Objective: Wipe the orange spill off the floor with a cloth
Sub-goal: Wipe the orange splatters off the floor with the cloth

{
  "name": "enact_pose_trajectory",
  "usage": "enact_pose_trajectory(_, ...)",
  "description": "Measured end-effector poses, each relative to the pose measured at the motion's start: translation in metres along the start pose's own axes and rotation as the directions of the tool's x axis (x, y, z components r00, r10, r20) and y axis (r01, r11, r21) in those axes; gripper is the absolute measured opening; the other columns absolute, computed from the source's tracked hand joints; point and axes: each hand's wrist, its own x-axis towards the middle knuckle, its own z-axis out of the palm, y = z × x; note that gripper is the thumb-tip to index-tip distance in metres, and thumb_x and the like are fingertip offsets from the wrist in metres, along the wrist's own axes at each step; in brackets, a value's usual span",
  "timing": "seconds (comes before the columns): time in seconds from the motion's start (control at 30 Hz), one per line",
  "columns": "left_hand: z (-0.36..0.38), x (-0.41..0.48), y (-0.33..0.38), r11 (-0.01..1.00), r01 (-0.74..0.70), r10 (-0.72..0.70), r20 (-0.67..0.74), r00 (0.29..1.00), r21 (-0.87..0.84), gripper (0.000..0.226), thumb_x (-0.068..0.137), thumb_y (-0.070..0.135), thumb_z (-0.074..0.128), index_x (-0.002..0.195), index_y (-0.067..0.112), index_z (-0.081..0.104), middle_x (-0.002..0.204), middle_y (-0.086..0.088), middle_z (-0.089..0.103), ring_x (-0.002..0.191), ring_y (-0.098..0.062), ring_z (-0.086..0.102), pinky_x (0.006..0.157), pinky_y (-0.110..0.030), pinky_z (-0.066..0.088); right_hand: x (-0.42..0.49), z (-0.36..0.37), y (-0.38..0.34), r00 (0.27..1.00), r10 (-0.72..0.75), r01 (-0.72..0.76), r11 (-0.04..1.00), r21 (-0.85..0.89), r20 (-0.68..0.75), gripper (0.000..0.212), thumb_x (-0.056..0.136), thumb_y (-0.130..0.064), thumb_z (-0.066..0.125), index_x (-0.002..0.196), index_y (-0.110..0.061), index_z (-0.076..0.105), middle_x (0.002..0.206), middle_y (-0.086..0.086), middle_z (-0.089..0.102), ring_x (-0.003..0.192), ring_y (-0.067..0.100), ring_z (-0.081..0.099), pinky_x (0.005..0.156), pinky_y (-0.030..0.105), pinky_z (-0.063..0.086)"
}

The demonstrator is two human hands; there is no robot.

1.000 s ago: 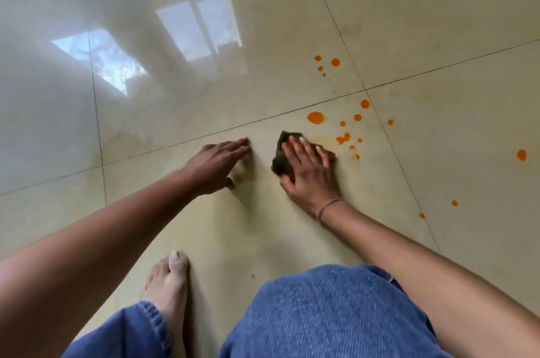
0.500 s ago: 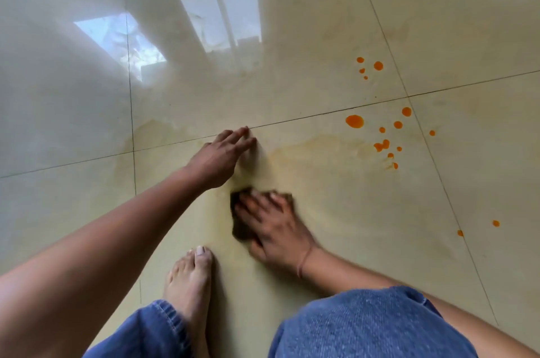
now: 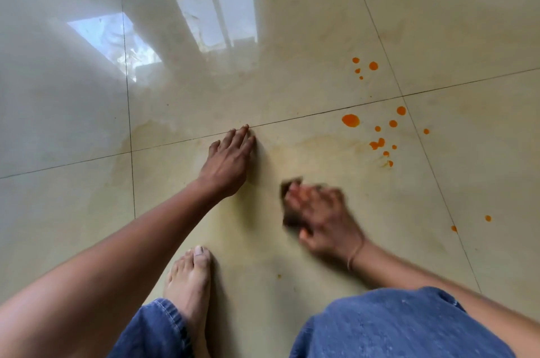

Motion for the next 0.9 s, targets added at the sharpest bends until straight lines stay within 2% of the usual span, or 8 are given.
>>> enact_pose_trajectory(0.1, 0.005, 0.008, 0.011, 1.000, -0.027, 0.028, -0.067, 0.997, 0.009, 0.056, 0.097, 0.010, 0.032, 0.151, 0.019, 0.018, 0.162, -0.002, 0.002, 0.148, -0.025, 0.006, 0.117, -0.047, 0.014, 0.028, -0.014, 0.009, 0.919, 0.380, -0.362, 0.919, 0.155, -0.103, 0.074, 0.074, -0.040, 0.045, 0.143, -0.015, 0.041, 0.147, 0.012, 0.043, 0.132, 0.032, 0.043, 0.106, 0.047, 0.024)
enact_pose_trajectory(0.27, 0.000, 0.020, 0.041, 0.995, -0.091, 0.090, -0.023, 0.996, -0.048, 0.050, 0.100, 0.017, 0.030, 0.150, 0.020, 0.022, 0.161, -0.003, 0.008, 0.147, -0.026, 0.009, 0.115, -0.048, 0.016, -0.069, 0.019, -0.046, 0.926, -0.376, 0.369, 0.923, 0.109, 0.046, 0.054, 0.096, -0.041, 0.028, 0.142, -0.019, 0.043, 0.149, 0.007, 0.042, 0.134, 0.027, 0.042, 0.098, 0.045, 0.037)
enact_pose_trajectory(0.37, 0.010, 0.020, 0.053, 0.997, -0.062, 0.063, 0.020, 0.998, -0.055, 0.052, 0.101, 0.023, 0.031, 0.151, 0.019, 0.018, 0.161, -0.004, 0.006, 0.147, -0.028, 0.005, 0.116, -0.049, 0.014, -0.023, 0.004, 0.017, 0.997, 0.046, -0.042, 0.997, 0.060, -0.069, 0.067, 0.079, -0.040, 0.046, 0.141, -0.016, 0.045, 0.144, 0.012, 0.047, 0.125, 0.033, 0.049, 0.099, 0.046, 0.031)
enact_pose_trajectory(0.47, 0.017, 0.016, 0.057, 0.998, -0.048, 0.049, 0.040, 0.998, -0.041, 0.057, 0.102, 0.029, 0.029, 0.153, 0.018, 0.008, 0.162, -0.005, -0.003, 0.148, -0.030, -0.004, 0.117, -0.053, 0.006, 0.003, -0.009, 0.027, 0.908, 0.395, -0.373, 0.914, 0.161, -0.138, 0.072, 0.074, -0.040, 0.045, 0.142, -0.016, 0.044, 0.147, 0.010, 0.043, 0.133, 0.030, 0.043, 0.106, 0.044, 0.022)
enact_pose_trajectory(0.6, 0.016, 0.014, 0.056, 0.998, -0.052, 0.054, 0.059, 0.997, -0.032, 0.063, 0.101, 0.038, 0.030, 0.154, 0.017, 0.004, 0.162, -0.005, -0.007, 0.147, -0.031, -0.007, 0.117, -0.055, 0.005, -0.072, 0.027, -0.050, 0.967, -0.254, 0.251, 0.958, 0.139, 0.004, 0.068, 0.079, -0.042, 0.049, 0.143, -0.018, 0.042, 0.151, 0.007, 0.038, 0.138, 0.026, 0.036, 0.104, 0.046, 0.031)
enact_pose_trajectory(0.67, 0.018, 0.013, 0.057, 0.998, -0.050, 0.052, 0.050, 0.997, -0.034, 0.066, 0.100, 0.044, 0.030, 0.154, 0.017, 0.003, 0.161, -0.005, -0.008, 0.147, -0.030, -0.008, 0.117, -0.055, 0.004, -0.063, 0.026, -0.031, 0.964, -0.266, 0.266, 0.959, 0.095, -0.013, 0.069, 0.077, -0.042, 0.050, 0.142, -0.019, 0.044, 0.150, 0.007, 0.041, 0.138, 0.024, 0.035, 0.104, 0.046, 0.032)
enact_pose_trajectory(0.77, 0.024, 0.008, 0.057, 0.998, -0.050, 0.050, 0.007, 0.999, -0.038, 0.069, 0.099, 0.048, 0.031, 0.154, 0.016, 0.005, 0.162, -0.005, -0.006, 0.148, -0.029, -0.007, 0.117, -0.054, 0.004, -0.026, 0.011, -0.008, 0.985, 0.166, -0.159, 0.981, 0.115, -0.048, 0.076, 0.071, -0.039, 0.057, 0.142, -0.017, 0.044, 0.149, 0.009, 0.041, 0.138, 0.025, 0.032, 0.105, 0.047, 0.028)
enact_pose_trajectory(0.9, 0.029, -0.008, 0.054, 0.993, -0.116, 0.116, -0.015, 0.993, 0.001, 0.069, 0.098, 0.050, 0.032, 0.153, 0.015, 0.010, 0.162, -0.007, 0.001, 0.148, -0.030, 0.000, 0.117, -0.052, 0.008, -0.073, 0.036, -0.066, 0.938, -0.342, 0.347, 0.926, 0.150, -0.061, 0.067, 0.080, -0.041, 0.050, 0.143, -0.018, 0.043, 0.151, 0.007, 0.039, 0.140, 0.025, 0.031, 0.107, 0.046, 0.029)
